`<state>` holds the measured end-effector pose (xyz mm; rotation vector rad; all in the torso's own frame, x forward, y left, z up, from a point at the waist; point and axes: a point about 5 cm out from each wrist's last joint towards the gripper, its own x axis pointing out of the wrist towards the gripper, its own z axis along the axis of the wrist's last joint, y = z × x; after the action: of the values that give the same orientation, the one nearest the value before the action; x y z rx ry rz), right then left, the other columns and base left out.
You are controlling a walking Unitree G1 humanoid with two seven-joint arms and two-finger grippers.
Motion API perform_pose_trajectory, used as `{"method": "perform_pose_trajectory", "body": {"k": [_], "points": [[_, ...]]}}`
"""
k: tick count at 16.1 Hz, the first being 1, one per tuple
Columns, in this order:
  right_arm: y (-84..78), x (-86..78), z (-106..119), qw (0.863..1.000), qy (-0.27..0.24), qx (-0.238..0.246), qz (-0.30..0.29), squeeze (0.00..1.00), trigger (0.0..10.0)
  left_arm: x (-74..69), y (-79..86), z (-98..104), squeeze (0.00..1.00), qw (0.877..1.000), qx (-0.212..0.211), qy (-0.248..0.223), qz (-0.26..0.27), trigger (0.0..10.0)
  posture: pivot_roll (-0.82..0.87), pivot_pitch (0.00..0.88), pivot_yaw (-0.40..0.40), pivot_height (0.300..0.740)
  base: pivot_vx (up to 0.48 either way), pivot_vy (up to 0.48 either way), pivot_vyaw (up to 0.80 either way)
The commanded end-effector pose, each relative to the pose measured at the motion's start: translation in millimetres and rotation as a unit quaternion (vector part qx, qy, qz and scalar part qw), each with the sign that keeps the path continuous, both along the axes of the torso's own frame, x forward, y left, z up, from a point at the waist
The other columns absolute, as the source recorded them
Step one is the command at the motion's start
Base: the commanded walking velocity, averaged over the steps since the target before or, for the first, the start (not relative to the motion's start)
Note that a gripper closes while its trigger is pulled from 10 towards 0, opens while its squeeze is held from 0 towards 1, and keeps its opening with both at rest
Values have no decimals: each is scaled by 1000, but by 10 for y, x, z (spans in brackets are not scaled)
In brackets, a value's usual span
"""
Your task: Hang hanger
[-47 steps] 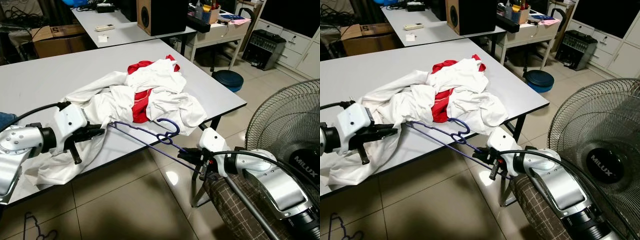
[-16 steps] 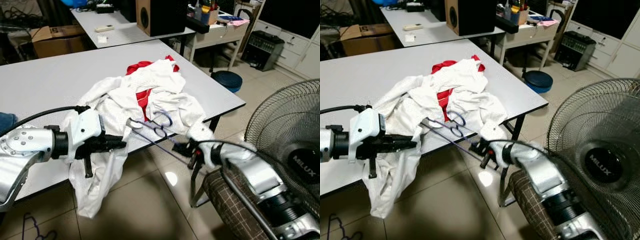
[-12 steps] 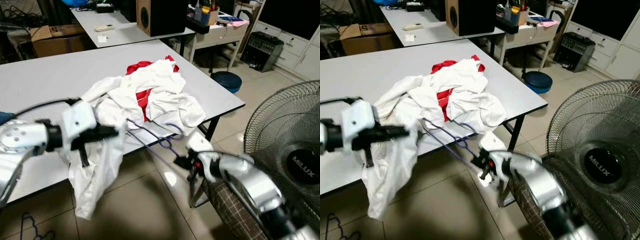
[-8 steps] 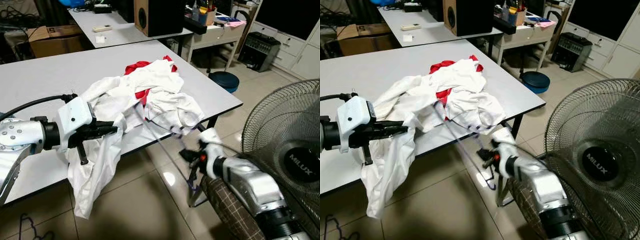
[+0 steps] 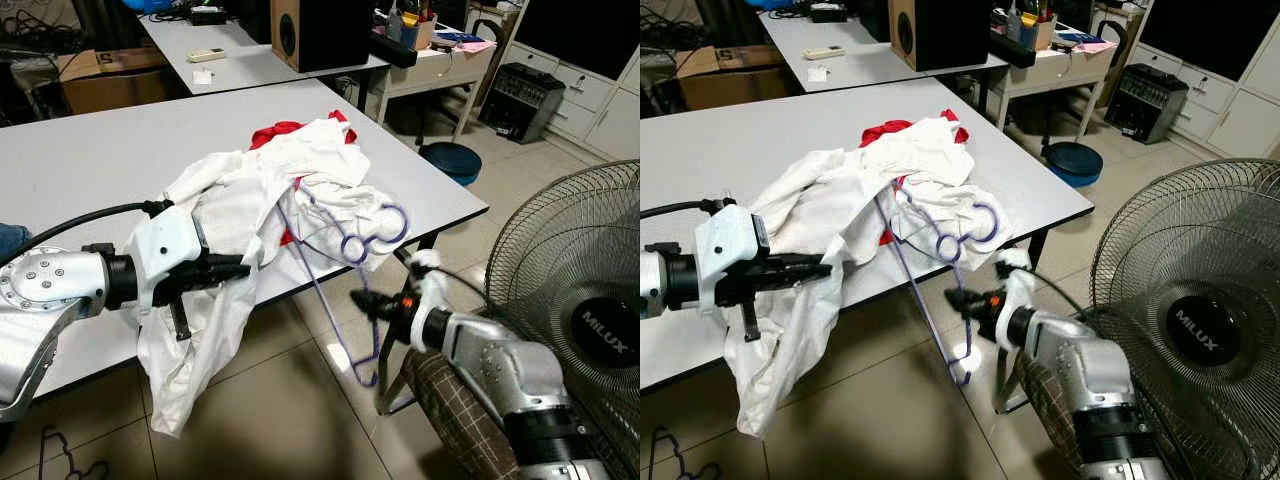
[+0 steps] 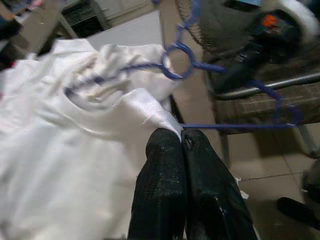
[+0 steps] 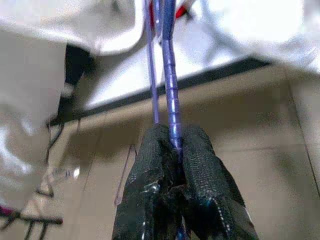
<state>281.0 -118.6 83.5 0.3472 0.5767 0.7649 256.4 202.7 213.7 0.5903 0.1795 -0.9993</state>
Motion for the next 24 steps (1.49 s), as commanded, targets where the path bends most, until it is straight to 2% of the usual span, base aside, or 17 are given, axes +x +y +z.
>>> {"method": "perform_pose_trajectory", "body": {"k": [1, 3, 4, 9, 11, 12, 14, 15, 16, 19, 21, 22, 24], "points": [[3, -24, 20, 1000, -4, -17, 16, 0, 10000, 38, 19, 69, 0, 1000, 0, -29, 11, 0, -17, 0, -52, 740, 0, 0, 0], [16, -80, -2, 998, -9, -48, 44, 0, 10000, 85, 36, 169, 0, 998, -13, -62, 25, 0, -19, 0, -51, 740, 0, 0, 0], [14, -88, -13, 997, -8, -58, 49, 0, 10000, 93, 16, 235, 0, 996, -32, -75, 22, 0, -18, 0, -51, 740, 0, 0, 0], [48, -67, -10, 997, -6, -54, 51, 0, 10000, 76, -30, 306, 0, 995, -53, -90, 9, 0, -15, 0, -53, 740, 0, 0, 0], [42, -48, -21, 998, 2, -46, 41, 0, 10000, 15, -70, 293, 0, 996, -55, -70, -18, 0, -14, 0, -56, 740, 0, 0, 0], [18, 36, 15, 1000, 7, -18, 9, 0, 10000, -61, -106, 193, 0, 998, -42, -29, -41, 0, -14, 0, -58, 740, 0, 0, 0], [8, 87, 42, 1000, 11, 1, -9, 0, 10000, -104, -130, 125, 0, 998, -36, -3, -51, 0, -14, 0, -58, 740, 0, 0, 0], [2, 225, 185, 996, 18, 75, -52, 0, 10000, -128, -214, -102, 0, 998, -4, 21, -54, 0, -12, 0, -59, 740, 0, 0, 0], [18, 259, 230, 993, 22, 99, -59, 0, 10000, -119, -246, -188, 0, 998, 1, 24, -51, 0, -12, 0, -60, 740, 0, 0, 0], [148, 290, 259, 985, 55, 152, -64, 0, 10000, -8, -338, -317, 0, 999, 19, -14, -26, 0, -10, 0, -62, 740, 0, 0, 0], [246, 291, 242, 983, 72, 154, -62, 0, 10000, 19, -400, -351, 0, 999, 28, -25, -26, 0, -9, 0, -64, 740, 0, 0, 0], [297, 306, 268, 973, 97, 197, -73, 0, 10000, 21, -454, -401, 0, 998, 46, -34, -36, 0, -4, 0, -71, 740, 0, 0, 0], [330, 329, 317, 959, 116, 242, -85, 0, 10000, 18, -492, -498, 0, 996, 60, -40, -45, 0, -5, 0, -72, 740, 0, 0, 0]]}}
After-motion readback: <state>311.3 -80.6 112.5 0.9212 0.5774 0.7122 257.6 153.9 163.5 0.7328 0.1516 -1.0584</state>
